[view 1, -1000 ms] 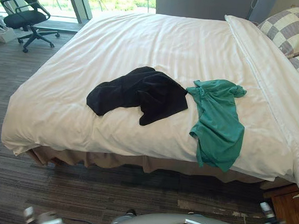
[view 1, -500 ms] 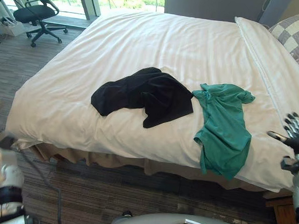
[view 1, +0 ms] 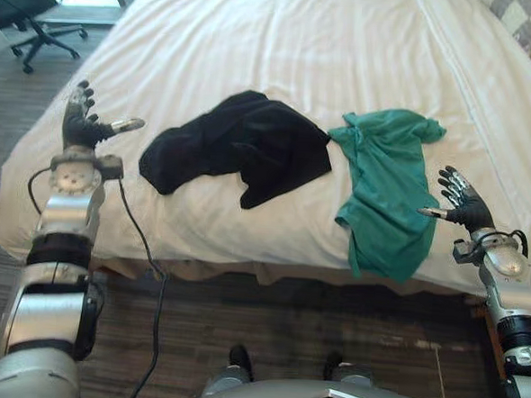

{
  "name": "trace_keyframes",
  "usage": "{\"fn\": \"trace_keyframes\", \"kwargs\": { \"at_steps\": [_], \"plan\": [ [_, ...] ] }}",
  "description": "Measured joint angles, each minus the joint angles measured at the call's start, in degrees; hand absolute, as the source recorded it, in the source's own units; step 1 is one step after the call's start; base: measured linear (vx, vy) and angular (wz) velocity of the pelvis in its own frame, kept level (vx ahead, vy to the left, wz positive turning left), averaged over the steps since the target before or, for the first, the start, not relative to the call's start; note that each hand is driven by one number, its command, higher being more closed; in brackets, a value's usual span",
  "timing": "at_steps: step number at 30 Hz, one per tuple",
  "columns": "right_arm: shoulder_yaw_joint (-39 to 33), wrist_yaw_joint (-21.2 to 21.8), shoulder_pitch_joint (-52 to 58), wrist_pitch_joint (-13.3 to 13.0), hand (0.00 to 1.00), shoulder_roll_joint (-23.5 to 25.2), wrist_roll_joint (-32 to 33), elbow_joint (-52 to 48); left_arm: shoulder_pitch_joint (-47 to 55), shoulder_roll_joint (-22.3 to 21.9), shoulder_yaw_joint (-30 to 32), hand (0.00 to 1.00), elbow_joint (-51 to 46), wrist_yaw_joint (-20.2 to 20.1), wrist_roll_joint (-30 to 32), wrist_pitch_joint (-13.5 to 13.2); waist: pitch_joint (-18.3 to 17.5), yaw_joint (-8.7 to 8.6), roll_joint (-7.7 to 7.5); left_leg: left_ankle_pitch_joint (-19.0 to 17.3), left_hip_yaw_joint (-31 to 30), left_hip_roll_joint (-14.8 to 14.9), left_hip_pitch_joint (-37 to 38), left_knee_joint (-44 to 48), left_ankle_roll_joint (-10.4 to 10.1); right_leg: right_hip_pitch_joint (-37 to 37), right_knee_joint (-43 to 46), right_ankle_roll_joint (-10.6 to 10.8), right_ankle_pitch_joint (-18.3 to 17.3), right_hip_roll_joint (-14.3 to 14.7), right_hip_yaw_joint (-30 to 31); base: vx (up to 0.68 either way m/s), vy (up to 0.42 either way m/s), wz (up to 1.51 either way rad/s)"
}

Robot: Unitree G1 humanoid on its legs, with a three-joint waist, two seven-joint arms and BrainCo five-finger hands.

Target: Tidy the bed and pick cloth on bed and put in laundry

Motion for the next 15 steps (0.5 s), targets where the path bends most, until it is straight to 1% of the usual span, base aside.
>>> {"fn": "trace_keyframes", "kwargs": {
  "at_steps": [1,2,3,4,5,6,7,9,10,12,13,14,15],
  "plan": [
    [-0.06,0.33,-0.09,0.24,0.0,-0.1,0.41,-0.87,-0.59,0.25,-0.03,0.0,0.29,0.62,2.12,0.12,0.47,-0.19,0.21,0.02,0.76,0.18,-0.51,0.0,0.01,-1.2,0.67,-0.04,0.03,0.08,0.64,-0.11,-0.012,-0.45],
    [-0.07,1.13,-0.09,0.32,0.0,-0.39,0.78,-2.09,-2.34,0.56,-0.04,0.0,1.36,2.13,5.0,0.26,2.2,-0.45,0.42,0.09,1.58,0.34,-0.71,0.01,0.09,-2.75,1.98,-0.14,0.01,0.1,1.77,-0.1,-0.006,-0.48],
    [-0.13,1.81,-0.01,0.58,0.0,-0.5,0.77,-3.05,-3.68,1.23,-0.1,0.0,1.7,3.14,6.62,1.0,3.49,-1.1,0.74,0.29,2.57,0.34,-1.32,0.01,0.34,-4.65,3.32,-0.27,-0.11,0.08,2.91,-0.11,-0.006,-0.47],
    [-0.14,2.08,0.1,0.72,0.0,-0.55,0.77,-3.6,-4.4,1.71,-0.21,0.0,1.77,3.7,7.15,1.51,3.76,-1.39,0.84,0.43,2.93,0.28,-2.11,0.05,0.41,-6.11,4.08,-0.31,-0.15,0.08,3.42,-0.11,-0.02,-0.39],
    [-0.24,2.53,0.12,0.87,0.0,-0.65,0.77,-4.58,-6.65,3.16,-0.65,0.0,2.1,4.64,8.23,2.67,5.03,-2.13,0.78,0.58,4.09,0.31,-3.87,0.92,0.57,-8.73,5.5,-0.32,-0.15,0.04,4.44,-0.09,-0.04,-0.34],
    [-0.55,3.2,0.18,0.95,0.0,-0.73,0.75,-5.6,-9.39,4.49,-0.73,0.0,2.29,4.97,8.5,3.94,7.12,-2.67,0.74,0.7,4.39,0.33,-4.95,1.45,0.75,-10.44,6.62,-0.33,-0.14,-0.12,4.62,-0.07,-0.045,-0.29],
    [-0.67,3.5,0.4,0.95,0.0,-0.74,0.76,-6.21,-10.93,5.0,-0.92,0.0,2.62,5.0,8.51,4.47,8.08,-2.97,0.71,0.73,4.73,0.39,-5.49,1.74,0.79,-11.27,7.12,-0.36,-0.12,-0.18,4.87,-0.09,-0.037,-0.28],
    [-0.66,4.43,1.33,1.0,0.0,-0.74,0.83,-9.62,-15.67,5.86,-1.47,0.0,3.58,6.06,8.53,7.03,10.06,-3.47,0.71,1.15,7.25,0.47,-7.63,1.75,1.15,-15.63,9.37,-0.58,0.02,-0.29,6.68,-0.08,-0.015,-0.34],
    [-0.66,4.65,1.54,1.0,0.0,-0.74,1.07,-10.98,-16.66,5.96,-1.55,0.0,3.58,6.2,8.52,7.65,10.64,-3.75,0.68,1.26,7.49,0.47,-8.14,1.74,1.22,-16.45,9.88,-0.58,0.02,-0.29,6.94,-0.03,-0.015,-0.27],
    [-0.7,5.38,3.27,0.98,0.0,-0.73,2.55,-17.67,-20.4,5.89,-2.56,0.0,3.32,6.31,8.52,10.91,12.52,-4.34,0.5,1.44,9.07,0.88,-9.94,1.67,1.23,-19.59,11.17,-0.66,0.06,-0.32,7.63,-0.01,-0.033,-0.18],
    [-0.71,5.58,3.9,0.98,0.0,-0.73,2.96,-19.36,-21.16,5.87,-2.69,0.0,3.13,6.31,8.51,11.71,12.82,-4.54,0.48,1.36,9.41,1.01,-10.44,1.69,1.26,-20.26,11.36,-0.69,0.09,-0.35,7.64,0.01,-0.025,-0.12],
    [-0.71,5.98,5.13,0.99,0.0,-0.7,3.62,-22.71,-22.82,5.86,-2.75,0.0,2.65,6.32,8.52,13.96,13.4,-4.96,0.02,1.09,11.27,1.34,-11.39,1.79,1.53,-21.71,11.93,-0.72,0.1,-0.54,7.65,0.03,-0.007,0.03],
    [-0.76,6.21,6.05,1.0,0.0,-0.69,4.18,-25.03,-23.88,5.86,-2.76,0.0,1.76,6.32,8.58,15.68,13.59,-5.48,-0.22,1.09,13.47,1.81,-12.39,2.13,1.6,-22.95,12.31,-0.73,0.11,-0.79,7.46,0.06,0.003,0.13]
  ]
}}
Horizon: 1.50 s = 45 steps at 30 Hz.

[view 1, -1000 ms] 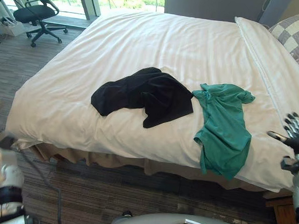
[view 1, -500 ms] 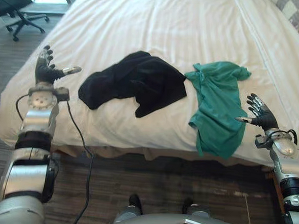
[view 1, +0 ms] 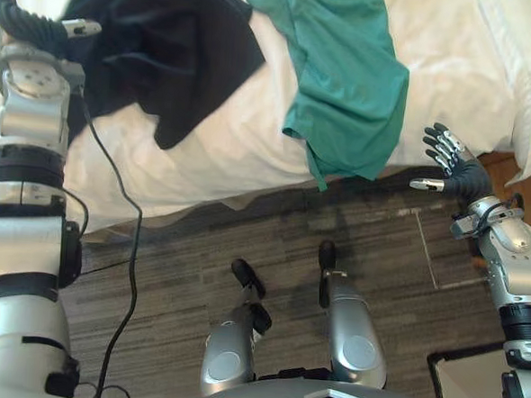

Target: Tidy the bed and pick cloth on bed and put in laundry

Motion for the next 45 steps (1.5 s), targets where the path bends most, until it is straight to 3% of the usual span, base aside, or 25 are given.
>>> {"fn": "trace_keyframes", "kwargs": {
  "at_steps": [1,3,5,11,12,17,19,22,24,25,27,29,31,32,34,37,38,39,40,42,43,45],
  "plan": [
    [-0.42,0.14,1.2,0.0,0.0,0.0,1.21,-3.32,-1.97,-0.19,-0.98,0.0,-1.09,-0.12,0.23,2.79,0.46,-0.35,-0.74,0.35,1.7,0.29,-1.78,0.72,-0.04,-1.96,0.83,-0.02,-0.02,-0.47,-0.08,0.06,0.005,0.15],
    [-0.58,0.15,1.58,0.01,0.0,0.1,2.69,-5.46,-3.34,-0.26,-1.76,0.0,-1.15,-0.54,0.68,5.35,1.31,-0.34,-1.41,0.39,1.71,0.14,-2.94,1.34,0.05,-3.2,1.53,-0.02,-0.02,-0.94,-0.3,0.04,0.011,0.12],
    [-2.55,-0.03,3.21,-0.04,0.0,0.93,5.0,-9.6,-3.84,-1.6,-2.23,0.0,-1.1,-3.4,1.59,9.26,1.77,0.09,-1.77,0.38,1.53,-0.05,-6.17,1.87,0.08,-6.33,2.23,0.0,-0.03,-1.48,-0.68,0.04,0.012,0.17],
    [-5.51,-1.84,2.92,0.86,0.0,2.27,5.14,-16.2,-2.38,-2.68,-2.12,0.0,-7.8,-12.09,6.88,13.34,4.8,1.6,-1.45,0.48,1.36,-0.3,-9.31,3.28,0.2,-9.01,4.74,-0.07,-1.51,-2.9,-1.78,0.04,-0.005,0.18],
    [-6.14,-1.83,2.36,1.27,0.0,2.3,4.75,-16.87,-2.32,-2.8,-2.07,1.0,-7.82,-13.78,7.73,13.34,4.77,1.64,-1.38,0.46,1.41,-0.28,-9.66,3.93,0.21,-9.16,5.14,-0.02,-1.74,-3.14,-1.77,0.03,-0.022,0.16],
    [-11.04,-3.33,-0.98,1.14,0.0,1.97,4.49,-17.75,-0.6,-3.42,4.63,1.0,-7.82,-20.86,13.63,12.61,4.61,1.25,-0.99,-0.18,1.52,-0.29,-10.05,3.8,0.98,-9.8,5.1,0.16,-2.12,-3.03,-1.57,0.01,-0.013,-0.02],
    [-11.68,-4.61,-1.5,1.07,0.0,1.06,3.45,-19.24,2.2,-3.32,7.76,1.0,-7.76,-22.34,13.36,10.48,4.23,0.91,-0.26,-0.18,1.59,-0.29,-9.8,3.69,0.99,-9.55,4.94,0.16,-2.1,-2.95,-1.49,0.04,-0.018,-0.05],
    [-11.47,-7.88,-4.59,1.06,0.0,-0.96,-1.14,-19.56,9.32,-3.29,11.8,1.0,-7.53,-22.62,9.1,3.08,4.07,0.6,0.19,-0.18,1.75,-0.23,-7.91,3.47,0.99,-7.86,4.44,0.18,-2.07,-2.68,-1.31,0.06,-0.018,-0.08],
    [-11.51,-10.8,-6.18,1.02,0.0,-3.0,-5.74,-20.57,16.76,-4.05,13.15,1.0,-7.46,-22.67,1.12,-4.36,3.67,0.65,0.89,-0.18,1.62,-0.23,-6.08,3.12,0.99,-5.49,3.38,0.37,-1.95,-2.55,-1.51,0.07,-0.014,-0.03],
    [-11.5,-11.44,-6.19,1.04,0.0,-3.22,-6.96,-21.27,19.12,-4.58,13.36,1.0,-7.47,-22.82,-1.23,-6.37,3.48,0.94,1.2,-0.18,1.58,-0.28,-5.43,2.87,0.99,-4.86,3.16,0.4,-1.94,-2.49,-1.53,0.08,-0.005,0.0],
    [-11.21,-12.54,-5.9,1.25,0.0,-3.34,-9.74,-24.05,27.24,-8.91,15.24,1.0,-8.33,-24.71,-7.98,-13.09,2.67,1.57,2.57,-0.17,1.03,-0.35,-3.62,2.89,0.99,-2.11,2.62,0.48,-1.94,-2.81,-2.97,0.11,-0.009,0.12],
    [-10.84,-12.86,-5.97,1.8,0.0,-3.46,-11.97,-25.68,34.39,-12.76,15.55,1.0,-11.37,-27.29,-12.21,-16.29,2.02,1.87,3.6,-0.18,-0.44,-0.28,-2.72,3.51,1.0,0.09,2.5,0.86,-2.19,-3.21,-4.37,0.1,-0.027,0.29],
    [-7.81,-13.54,-8.2,3.89,0.0,-4.75,-16.24,-24.47,46.78,-19.13,13.84,1.0,-15.13,-33.75,-17.87,-19.29,1.29,3.32,4.54,-0.2,-2.88,-0.2,-0.69,3.62,1.02,3.62,2.16,1.17,-2.44,-3.25,-6.17,0.11,-0.036,0.34],
    [-7.22,-13.62,-8.84,4.17,0.0,-5.05,-16.91,-23.72,48.21,-19.51,12.84,1.0,-15.1,-34.62,-18.45,-19.26,1.14,3.42,4.79,-0.2,-3.44,-0.2,-0.7,3.62,1.02,3.88,2.05,1.2,-2.46,-3.23,-6.52,0.06,-0.032,0.44],
    [-3.23,-14.06,-14.9,6.73,0.0,-8.33,-20.9,-14.67,58.05,-22.34,1.42,1.0,-14.39,-40.53,-20.13,-15.96,0.94,4.37,5.11,-0.24,-7.28,-0.49,-1.32,3.64,0.99,5.73,0.68,1.38,-2.59,-2.98,-8.84,0.03,-0.028,0.49],
    [-1.47,-14.28,-20.72,10.7,0.0,-12.73,-24.54,-3.69,65.64,-27.87,-8.52,1.0,-13.38,-46.2,-23.05,-9.25,0.96,6.49,5.15,-0.25,-11.05,-0.69,-3.09,3.71,0.95,6.58,-0.57,1.33,-2.58,-3.01,-11.22,-0.02,0.017,0.58],
    [-0.76,-14.33,-23.56,12.91,0.0,-14.97,-24.88,2.11,69.05,-30.9,-9.28,1.0,-15.92,-48.11,-26.88,-8.46,1.11,8.1,5.48,0.22,-12.94,-1.03,-3.58,3.71,1.08,7.39,-0.8,1.31,-2.57,-3.29,-12.64,-0.06,0.034,0.66],
    [1.4,-14.31,-27.11,14.59,0.0,-16.68,-26.17,7.98,70.4,-31.18,-10.24,1.0,-19.76,-49.91,-28.93,-6.8,1.13,9.77,5.99,0.56,-14.32,-1.27,-3.58,3.7,1.22,8.35,-1.05,1.28,-2.55,-3.46,-13.7,-0.08,0.032,0.64],
    [3.05,-14.33,-29.42,15.16,0.0,-17.33,-26.78,10.68,70.94,-31.13,-10.83,1.0,-21.54,-50.94,-30.18,-5.36,1.13,10.45,6.51,0.57,-14.89,-1.37,-3.58,3.65,1.25,8.81,-1.4,1.25,-2.52,-3.55,-14.34,-0.1,0.032,0.52],
    [8.21,-14.47,-35.53,15.35,0.0,-20.17,-28.7,17.97,73.93,-31.35,-11.28,1.0,-27.22,-54.05,-36.88,1.05,1.07,12.25,8.64,1.05,-17.04,-2.26,-3.98,1.99,1.02,9.6,-2.56,1.26,-1.92,-3.92,-16.11,-0.08,0.045,0.42],
    [9.0,-14.56,-36.49,15.37,0.0,-20.74,-29.24,19.51,74.8,-31.39,-11.36,1.0,-28.61,-54.49,-38.03,2.2,1.06,12.69,9.08,1.47,-17.46,-2.35,-4.01,1.24,1.03,9.53,-2.75,1.31,-1.69,-3.99,-16.35,-0.04,0.047,0.31],
    [11.06,-15.83,-40.02,15.56,0.0,-21.7,-32.2,27.91,76.64,-31.33,-12.06,1.0,-32.23,-55.03,-43.7,7.03,1.03,13.98,10.64,3.92,-18.76,-3.29,-4.08,-1.72,1.19,9.35,-3.54,1.81,-0.87,-4.36,-17.54,-0.01,0.048,0.25]
  ]
}}
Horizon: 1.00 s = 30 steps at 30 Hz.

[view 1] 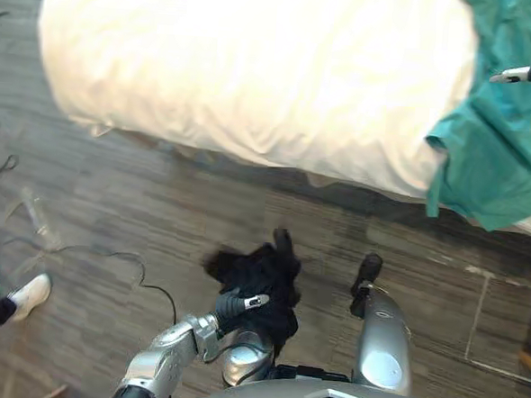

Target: Tidy the bed and pick cloth on bed and put in laundry

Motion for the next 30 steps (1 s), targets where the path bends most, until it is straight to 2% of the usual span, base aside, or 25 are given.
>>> {"fn": "trace_keyframes", "kwargs": {
  "at_steps": [2,4,7,10,12,13,15,18,22,25,28,30],
  "plan": [
    [1.65,-0.05,-2.64,0.32,0.0,-1.13,-3.12,6.8,0.01,-0.21,-0.35,1.0,-1.57,-0.38,-3.0,2.22,0.11,0.86,0.46,1.12,-0.62,-0.45,-0.82,-0.38,0.82,-0.31,-0.16,0.17,0.64,-0.35,-0.75,0.03,0.044,0.21],
    [3.0,0.19,-5.74,0.81,0.0,-1.23,-6.18,12.28,-0.09,-0.62,-0.32,1.0,-2.51,-0.39,-4.97,3.37,0.1,1.4,0.53,1.47,-0.92,-0.72,-1.83,-0.37,1.12,-0.69,-0.94,0.31,1.26,-0.46,-1.24,0.04,0.028,0.14],
    [5.7,2.06,-9.13,1.33,0.0,-2.28,-10.78,17.16,-0.2,-0.8,-0.12,1.0,-2.46,-0.35,-6.0,3.55,0.12,2.16,0.99,1.53,-1.31,-1.15,-2.84,-0.36,1.18,-1.09,-2.04,0.64,1.94,-0.67,-1.57,0.04,0.025,0.07],
    [8.01,6.27,-11.44,1.43,0.0,-5.74,-16.36,18.7,-0.44,-0.8,0.87,1.0,-2.33,-0.82,-5.84,3.15,0.33,3.44,2.46,1.54,-1.83,-1.42,-3.43,-0.37,1.17,-1.09,-3.24,0.74,2.76,-0.66,-1.76,0.0,0.0,0.0],
    [8.97,7.32,-12.68,3.06,0.0,-5.75,-17.12,19.39,-0.46,-0.57,1.67,1.0,-2.18,-1.22,-5.82,2.85,0.2,3.54,2.8,1.56,-2.0,-1.53,-3.67,-0.37,1.14,-1.22,-3.29,0.76,2.79,-0.74,-1.89,-0.01,0.011,0.05],
    [9.21,7.92,-13.22,4.57,1.0,-5.71,-17.86,20.29,-0.53,-0.24,2.2,1.0,-2.18,-1.77,-5.67,2.54,0.13,3.69,2.99,1.62,-2.25,-1.66,-3.84,-0.37,1.02,-1.33,-3.49,0.75,2.79,-0.82,-2.04,-0.02,0.007,0.07],
    [9.03,9.23,-14.36,7.06,1.0,-5.7,-19.76,21.75,-0.68,0.46,2.84,1.0,-2.03,-2.92,-4.42,1.91,0.09,4.46,3.06,1.23,-2.63,-1.71,-3.99,-0.38,0.42,-1.26,-3.68,0.69,2.78,-0.86,-2.28,-0.04,0.01,0.09],
    [6.15,12.15,-14.87,8.59,1.0,-5.73,-25.38,23.31,-0.78,1.13,4.25,1.0,-1.86,-4.43,-2.9,1.79,0.05,5.07,3.11,0.94,-3.35,-2.14,-4.07,-0.38,0.07,-0.91,-4.14,0.61,2.87,-1.15,-3.02,-0.02,0.022,0.15],
    [-0.06,13.81,-14.27,8.68,1.0,-5.74,-28.14,23.35,-0.78,1.16,7.04,1.0,-1.97,-6.05,-0.52,1.58,0.04,4.92,3.09,0.88,-3.29,-2.89,-4.02,-0.37,0.01,-0.39,-5.14,1.29,3.75,-1.7,-3.0,0.03,0.038,0.05],
    [-5.73,13.79,-11.39,7.0,1.0,-5.67,-26.0,23.35,-0.77,1.37,10.21,1.0,-2.12,-7.78,1.13,1.56,-0.08,4.54,2.8,1.17,-3.14,-3.08,-3.56,-0.37,0.4,0.6,-6.39,1.8,4.48,-1.61,-3.02,0.05,0.026,0.0],
    [-12.0,13.17,-5.84,3.77,1.0,-4.46,-20.47,23.36,-0.17,1.77,12.41,1.0,-2.73,-8.56,2.78,1.5,-0.41,4.08,1.99,1.1,-3.11,-3.16,-1.5,-0.37,0.32,2.91,-7.32,1.98,4.66,-1.44,-2.9,0.08,-0.004,-0.05],
    [-16.78,10.92,0.64,0.48,1.0,-0.53,-14.22,23.39,2.36,3.02,14.28,1.0,-5.23,-9.83,3.06,1.54,-1.4,3.2,-0.29,0.81,-3.18,-2.93,0.05,-0.37,-0.03,4.43,-8.08,1.9,4.61,-0.99,-2.54,0.08,-0.029,-0.16]
  ]
}}
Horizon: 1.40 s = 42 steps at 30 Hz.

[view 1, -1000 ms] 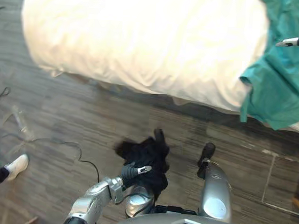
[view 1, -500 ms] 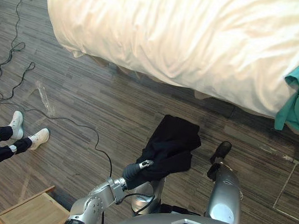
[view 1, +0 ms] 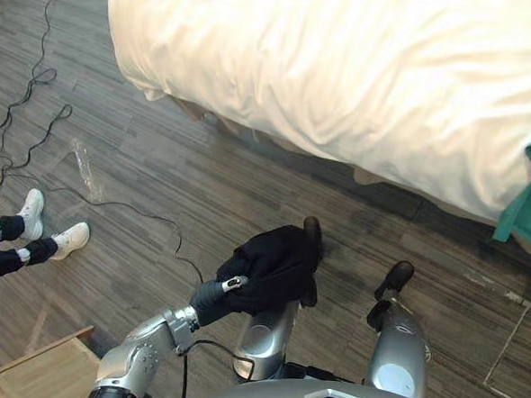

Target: Tidy the bed and pick cloth on bed and put in laundry

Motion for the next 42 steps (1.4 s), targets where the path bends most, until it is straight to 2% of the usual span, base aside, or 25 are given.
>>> {"fn": "trace_keyframes", "kwargs": {
  "at_steps": [1,2,4,6,7,8,9,11,12,15,16,17,19,21,28,31,33,35,37,38,39,40,41,42],
  "plan": [
    [-0.94,-0.5,1.64,-0.75,1.0,0.96,1.68,0.0,0.37,0.38,0.26,1.0,-0.48,-0.39,0.04,0.05,-0.28,-0.08,-0.64,-0.2,0.04,0.01,0.35,0.0,-0.24,0.17,-0.06,-0.11,-0.07,0.15,0.31,0.1,-0.041,-0.18],
    [-2.43,-1.44,4.9,-2.02,1.0,2.89,6.28,0.0,1.07,0.65,1.07,1.0,-1.65,-0.74,0.21,0.0,-0.75,-0.39,-1.63,-0.32,0.07,0.1,0.94,0.0,-0.36,0.75,-0.37,-0.18,-0.13,0.42,0.53,0.09,-0.038,-0.16],
    [-4.94,-2.63,9.43,-3.96,1.0,5.95,12.47,-0.13,1.19,0.58,1.38,1.0,-1.76,-1.12,1.2,-0.43,-1.08,-1.16,-2.52,-0.87,0.27,0.41,2.41,-0.01,-0.21,2.26,-0.93,-0.26,-0.2,0.84,0.72,0.08,-0.033,-0.15],
    [-7.06,-4.7,14.45,-7.04,1.0,11.8,20.93,-1.33,2.15,0.38,1.54,1.0,-1.63,-1.04,2.47,-0.69,-1.87,-1.87,-4.11,-1.85,1.67,0.96,4.85,-0.01,-0.4,4.04,-1.54,-0.36,-0.32,1.34,2.21,0.07,-0.033,-0.33],
    [-7.62,-5.05,16.14,-7.76,1.0,13.22,22.91,-1.87,2.13,0.2,1.51,1.0,-1.62,-0.88,2.58,-0.97,-2.11,-1.98,-4.5,-2.05,1.88,0.98,5.51,-0.01,-0.46,4.66,-1.88,-0.39,-0.35,1.51,2.44,0.06,-0.027,-0.32],
    [-8.14,-5.55,18.62,-8.94,1.0,15.33,26.41,-3.11,2.08,-0.25,1.44,1.0,-1.5,-0.63,3.28,-2.13,-2.41,-2.12,-4.97,-2.34,2.34,1.14,6.4,-0.01,-0.56,5.66,-2.21,-0.38,-0.47,1.75,2.78,0.07,-0.036,-0.27],
    [-8.44,-6.18,22.89,-10.46,1.0,19.25,31.64,-5.4,2.02,-1.33,0.77,1.0,0.18,0.52,4.53,-4.05,-4.1,-2.44,-5.89,-2.74,3.03,1.55,6.98,-0.02,-0.9,6.03,-2.85,-0.59,-0.66,2.17,3.36,0.09,-0.034,-0.26],
    [-8.84,-6.26,27.47,-11.9,1.0,23.64,36.14,-8.34,1.62,-3.24,-0.21,1.0,4.6,3.69,6.1,-6.89,-6.23,-3.18,-6.62,-3.08,3.59,1.85,7.67,-0.02,-1.23,6.68,-3.43,-0.49,-0.63,2.56,3.79,0.14,-0.038,-0.25],
    [-9.02,-5.97,32.47,-13.09,1.0,27.85,40.74,-11.19,0.85,-5.3,-1.16,1.0,10.42,7.88,8.27,-9.62,-7.62,-3.46,-7.19,-3.76,4.77,2.21,9.4,-0.03,-1.46,7.93,-4.0,-0.51,-0.76,2.98,4.6,0.17,-0.043,-0.32],
    [-8.81,-4.45,39.92,-14.67,1.0,35.57,46.4,-13.61,-0.76,-8.24,-1.7,1.0,20.94,14.84,11.63,-13.38,-10.45,-4.19,-7.78,-4.97,6.52,2.8,12.47,-0.07,-1.92,10.23,-5.07,-0.58,-0.9,3.78,5.97,0.15,-0.047,-0.41],
    [-7.08,-3.41,45.44,-15.3,1.0,41.03,47.39,-14.07,-1.99,-10.24,-1.58,1.0,28.18,20.03,13.73,-16.29,-12.59,-5.18,-8.05,-5.86,7.84,3.27,14.73,-0.13,-2.5,11.99,-5.68,-0.61,-1.32,4.1,6.36,0.19,-0.062,-0.41],
    [-6.79,-3.16,46.34,-15.32,1.0,41.84,47.43,-14.07,-2.19,-10.54,-1.54,1.0,29.08,20.81,13.73,-16.57,-13.02,-5.36,-8.1,-5.98,7.92,3.33,14.97,-0.18,-2.64,12.07,-5.81,-0.6,-1.36,4.18,6.51,0.13,-0.052,-0.39],
    [-3.8,-1.06,52.45,-15.28,1.0,46.82,47.4,-13.77,-4.37,-12.65,-0.7,1.0,34.65,25.59,13.71,-18.48,-15.3,-6.41,-8.23,-6.73,9.38,3.94,17.23,-0.38,-3.38,14.0,-6.49,-0.65,-1.56,4.8,7.48,0.11,-0.042,-0.3],
    [-1.25,0.36,55.4,-15.23,1.0,49.2,47.1,-12.98,-6.48,-13.68,-0.41,1.0,37.32,28.48,13.63,-19.55,-16.13,-6.99,-8.46,-7.04,9.67,4.25,18.67,-0.41,-3.77,15.53,-6.91,-0.83,-1.74,5.15,7.63,0.08,-0.032,-0.15],
    [3.74,4.28,59.09,-11.42,1.0,54.12,46.67,-8.23,-7.72,-14.67,-2.67,1.0,40.1,32.39,12.65,-22.13,-17.79,-7.76,-10.24,-7.73,9.29,4.38,22.11,-0.48,-4.12,19.75,-8.1,-0.61,-2.36,5.09,6.37,0.02,-0.004,0.07],
    [4.64,5.17,62.22,-10.84,1.0,54.15,46.62,-7.43,-7.11,-15.88,-4.78,1.0,40.2,34.5,10.72,-23.76,-18.69,-8.03,-10.61,-8.34,6.4,2.81,22.46,-0.48,-3.29,21.97,-7.65,0.58,-3.61,3.5,2.97,0.03,0.04,0.56],
    [4.87,5.18,63.63,-10.88,1.0,54.0,46.63,-7.76,-7.13,-15.81,-6.15,1.0,39.95,35.92,10.18,-24.77,-18.27,-8.02,-11.57,-9.42,3.49,0.39,22.78,-0.47,-2.02,21.41,-0.55,1.94,-7.79,-0.37,-0.23,0.04,0.094,0.78],
    [6.23,5.15,63.94,-10.92,1.0,53.75,46.22,-9.3,-7.03,-15.62,-6.81,1.0,39.59,37.16,9.26,-25.33,-18.09,-7.89,-12.2,-10.08,1.18,-1.63,22.85,-0.49,-1.09,21.26,5.55,2.56,-9.94,-3.72,-1.95,0.07,0.114,0.64],
    [8.74,5.2,64.21,-10.9,1.0,53.7,44.9,-12.18,-6.16,-15.89,-7.58,1.0,38.63,38.51,7.9,-26.23,-18.17,-7.94,-11.79,-10.39,-2.49,-2.73,22.37,-0.45,-0.17,18.45,14.37,1.04,-9.68,-5.94,-0.79,0.08,0.116,0.84],
    [9.65,5.36,64.87,-10.98,1.0,53.56,44.47,-13.96,-5.55,-15.85,-8.32,1.0,37.61,38.62,7.91,-26.72,-18.09,-8.2,-11.4,-10.06,-5.37,-2.84,22.1,-0.38,0.56,16.66,18.86,-1.09,-9.38,-5.87,2.22,0.1,0.097,1.66],
    [10.19,5.34,66.47,-11.42,1.0,53.85,44.5,-15.86,-4.89,-15.22,-9.12,1.0,36.11,38.76,7.91,-27.38,-18.56,-8.99,-10.93,-9.6,-10.06,-2.14,20.47,-0.4,1.15,15.54,18.1,-1.69,-12.26,-2.07,8.71,0.15,0.009,2.15],
    [11.16,5.62,68.03,-12.21,1.0,54.57,44.55,-17.45,-4.95,-14.66,-9.11,1.0,34.97,39.52,7.9,-28.36,-18.51,-9.42,-12.0,-8.74,-14.96,-2.3,18.89,-0.37,1.24,15.37,13.75,-2.35,-13.92,2.57,14.47,0.15,-0.067,2.15],
    [11.63,5.8,68.19,-12.65,1.0,54.93,44.55,-17.98,-4.88,-14.49,-9.14,1.0,34.86,39.68,7.87,-28.87,-18.54,-9.39,-12.62,-7.9,-17.22,-2.67,18.03,-0.31,1.71,15.15,11.61,-2.56,-14.04,4.33,16.97,0.15,-0.108,2.05],
    [12.19,6.17,68.98,-13.13,1.0,55.63,44.55,-18.79,-4.45,-14.22,-9.26,1.0,34.75,39.75,7.77,-29.38,-18.85,-9.13,-14.08,-6.93,-20.79,-4.19,16.52,-0.09,1.32,14.75,7.7,-2.8,-13.82,6.39,20.26,0.16,-0.14,2.04]
  ]
}}
